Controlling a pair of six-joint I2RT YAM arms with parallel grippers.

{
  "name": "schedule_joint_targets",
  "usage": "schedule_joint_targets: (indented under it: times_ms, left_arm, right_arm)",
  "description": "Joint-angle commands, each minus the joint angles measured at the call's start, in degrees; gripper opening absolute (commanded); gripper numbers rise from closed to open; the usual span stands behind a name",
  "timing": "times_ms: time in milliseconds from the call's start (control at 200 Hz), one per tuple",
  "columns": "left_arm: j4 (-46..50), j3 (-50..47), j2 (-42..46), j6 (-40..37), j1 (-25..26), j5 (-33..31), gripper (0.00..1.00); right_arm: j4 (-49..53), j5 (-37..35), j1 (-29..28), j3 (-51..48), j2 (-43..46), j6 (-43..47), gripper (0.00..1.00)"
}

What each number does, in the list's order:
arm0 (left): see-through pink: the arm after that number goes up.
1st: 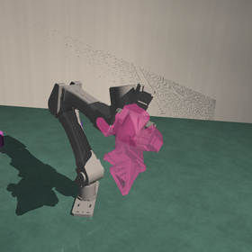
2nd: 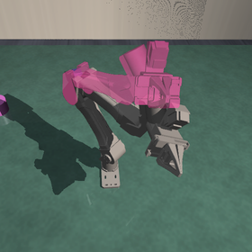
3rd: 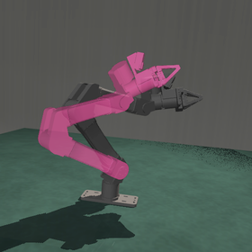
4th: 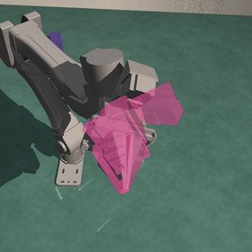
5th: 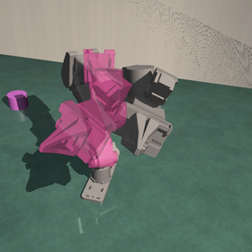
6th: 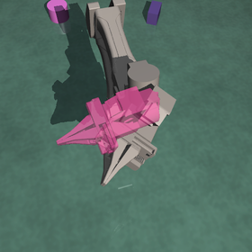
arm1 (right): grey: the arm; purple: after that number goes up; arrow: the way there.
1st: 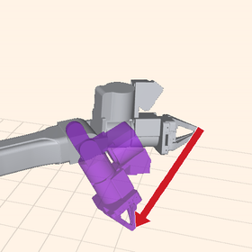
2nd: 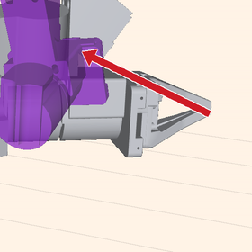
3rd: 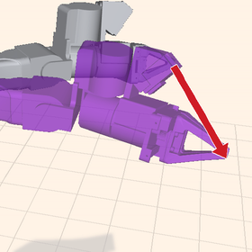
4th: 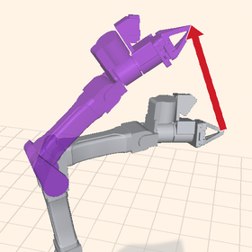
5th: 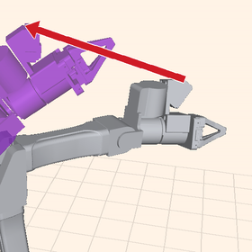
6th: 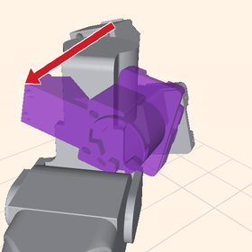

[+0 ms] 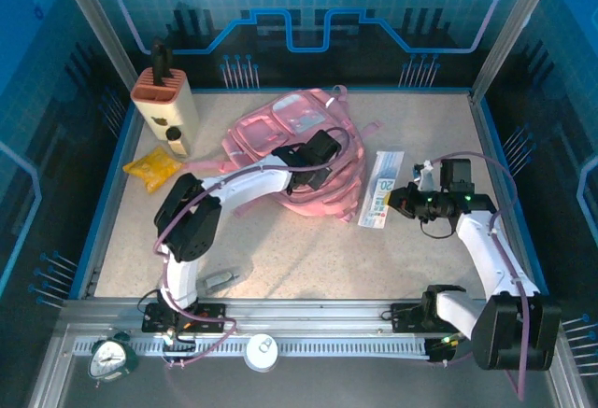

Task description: Pack the student bag

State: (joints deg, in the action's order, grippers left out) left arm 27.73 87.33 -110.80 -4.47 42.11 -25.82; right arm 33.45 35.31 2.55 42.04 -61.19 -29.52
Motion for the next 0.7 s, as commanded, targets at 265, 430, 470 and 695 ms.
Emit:
schedule_joint_targets:
  times_ms: [265, 430, 470, 695]
  left_arm:
    - [2.43, 9.48, 11.0, 9.56, -5.07, 3.66, 0.0]
    - [2.97, 13.05, 10.93, 12.67, -5.94, 8.99, 0.0]
    - [3.65, 13.93, 10.53, 13.41, -6.03, 8.48, 0.0]
    - [3.83, 13.95, 10.02, 15.98, -5.98, 12.32, 0.0]
  right_arm:
    - [-12.38, 4.78, -13.27, 6.47, -11.64, -8.47, 0.0]
    - [-19.24, 2.76, -18.75, 12.68, -21.58, -11.92, 0.0]
    - [-22.35, 2.56, -19.41, 13.5, -24.03, -13.52, 0.0]
    - [-31.31, 4.53, -20.7, 24.38, -40.33, -17.29, 0.03]
